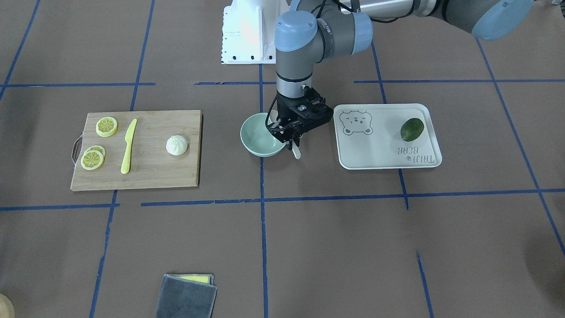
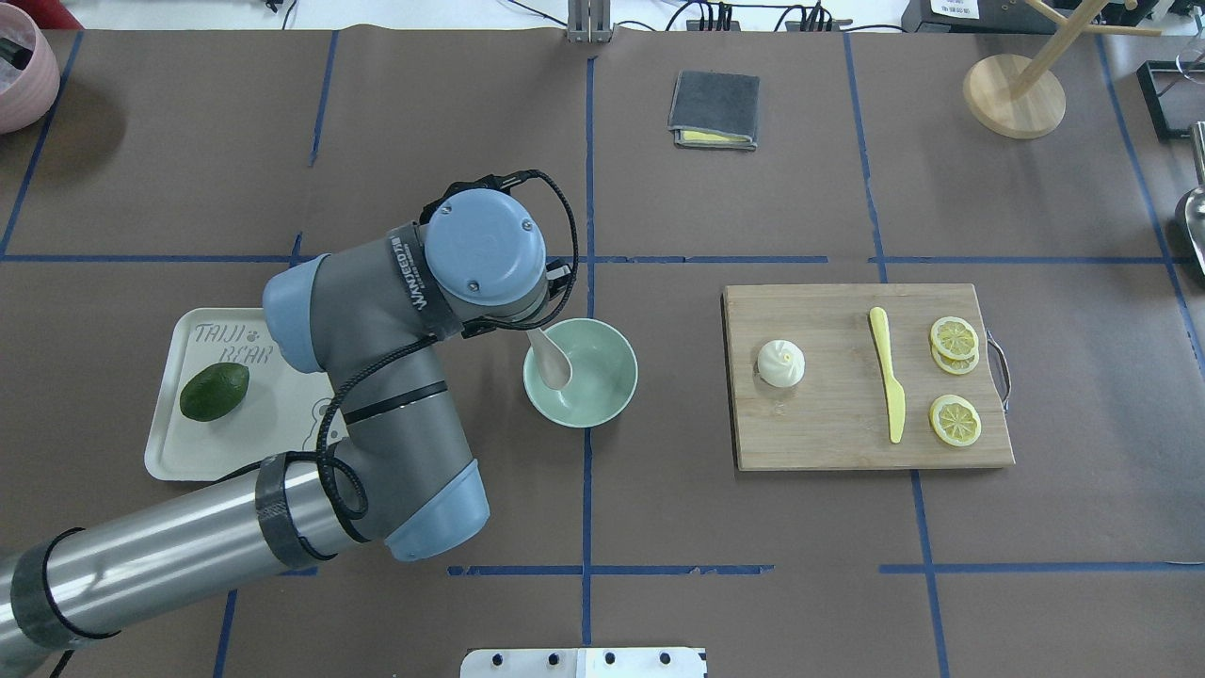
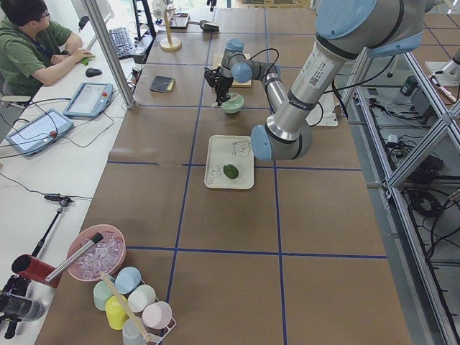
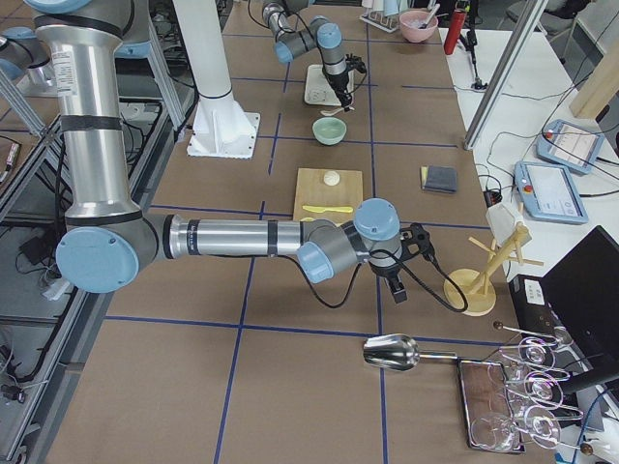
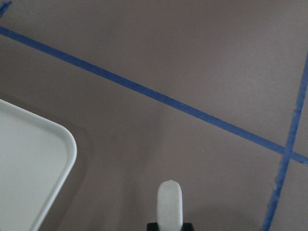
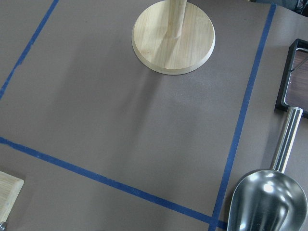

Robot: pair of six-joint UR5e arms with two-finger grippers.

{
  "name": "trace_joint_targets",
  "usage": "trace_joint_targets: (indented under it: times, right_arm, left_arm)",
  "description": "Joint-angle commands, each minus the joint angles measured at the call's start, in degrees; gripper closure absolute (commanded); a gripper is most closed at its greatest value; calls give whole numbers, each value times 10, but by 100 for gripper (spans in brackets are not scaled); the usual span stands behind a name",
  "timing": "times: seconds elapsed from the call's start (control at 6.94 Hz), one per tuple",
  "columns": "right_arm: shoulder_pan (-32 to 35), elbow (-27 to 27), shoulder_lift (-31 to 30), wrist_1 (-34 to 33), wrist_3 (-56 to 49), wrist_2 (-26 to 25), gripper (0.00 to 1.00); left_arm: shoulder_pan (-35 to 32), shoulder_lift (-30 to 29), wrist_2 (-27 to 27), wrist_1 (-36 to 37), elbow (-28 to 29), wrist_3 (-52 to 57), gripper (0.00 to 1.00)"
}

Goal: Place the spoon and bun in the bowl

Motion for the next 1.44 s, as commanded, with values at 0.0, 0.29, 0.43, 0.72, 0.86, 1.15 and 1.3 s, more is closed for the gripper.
trace_joint_targets:
  times: [0.0, 0.29, 0.43, 0.72, 0.86, 1.15, 1.3]
  right_arm:
    - [0, 0, 0, 0, 0, 1, 0]
    - [0, -1, 0, 0, 0, 1, 0]
    - [0, -1, 0, 0, 0, 1, 0]
    - [0, 4, 0, 1, 1, 2, 0]
    - [-2, 9, 1, 1, 3, 3, 0]
    - [-16, 24, 21, 1, 43, 2, 0]
    - [-36, 57, 22, 5, 100, 2, 0]
  left_arm:
    - [25, -12, 16, -1, 14, -8, 96]
    - [27, -8, 17, -2, 12, 0, 47]
    - [27, -6, 17, -4, 11, 4, 38]
    - [25, 20, 14, 0, -43, 125, 0]
    - [10, 75, 9, 2, -134, 249, 0]
    - [-132, 146, -104, 3, -191, 546, 0]
    - [-235, 196, -178, 1, -197, 723, 0]
